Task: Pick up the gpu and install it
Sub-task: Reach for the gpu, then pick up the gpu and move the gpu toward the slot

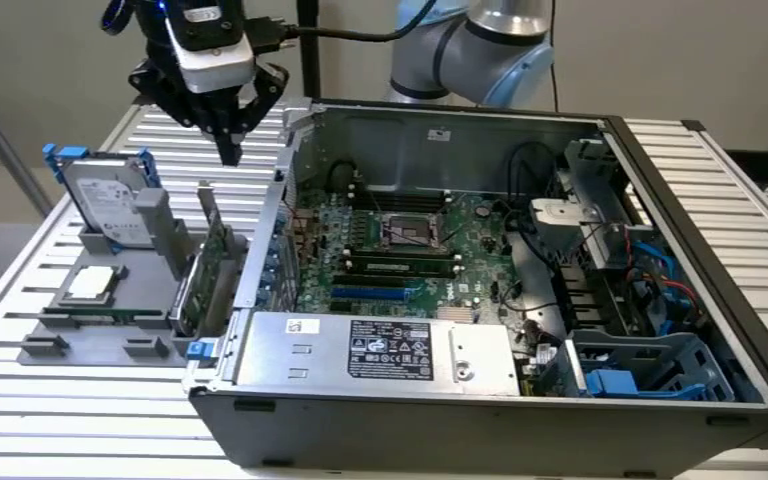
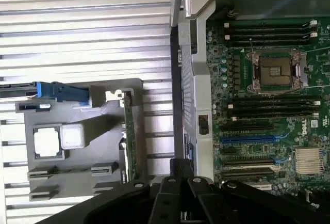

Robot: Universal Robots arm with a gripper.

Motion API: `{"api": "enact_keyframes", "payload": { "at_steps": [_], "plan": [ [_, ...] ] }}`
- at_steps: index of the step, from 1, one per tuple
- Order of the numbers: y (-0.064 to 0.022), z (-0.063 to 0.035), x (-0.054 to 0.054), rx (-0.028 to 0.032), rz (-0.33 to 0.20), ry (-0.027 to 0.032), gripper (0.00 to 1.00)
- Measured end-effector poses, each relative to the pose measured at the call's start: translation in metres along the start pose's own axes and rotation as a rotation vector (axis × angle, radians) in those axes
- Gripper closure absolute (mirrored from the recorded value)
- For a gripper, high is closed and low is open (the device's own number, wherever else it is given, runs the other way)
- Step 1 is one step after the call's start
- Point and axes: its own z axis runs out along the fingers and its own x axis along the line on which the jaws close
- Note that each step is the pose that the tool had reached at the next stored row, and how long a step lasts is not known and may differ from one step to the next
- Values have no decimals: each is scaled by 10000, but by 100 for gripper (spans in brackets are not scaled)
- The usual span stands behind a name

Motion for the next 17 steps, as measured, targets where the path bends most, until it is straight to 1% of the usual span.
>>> {"api": "enact_keyframes", "payload": {
  "at_steps": [8, 11, 13, 17],
  "plan": [
    [-68, 81, 359, 9, 1, 4, 100],
    [-103, 110, 448, 10, 1, 19, 100],
    [-130, 127, 486, 12, 2, 44, 100],
    [-201, 162, 542, 18, 6, 123, 100]
  ]
}}
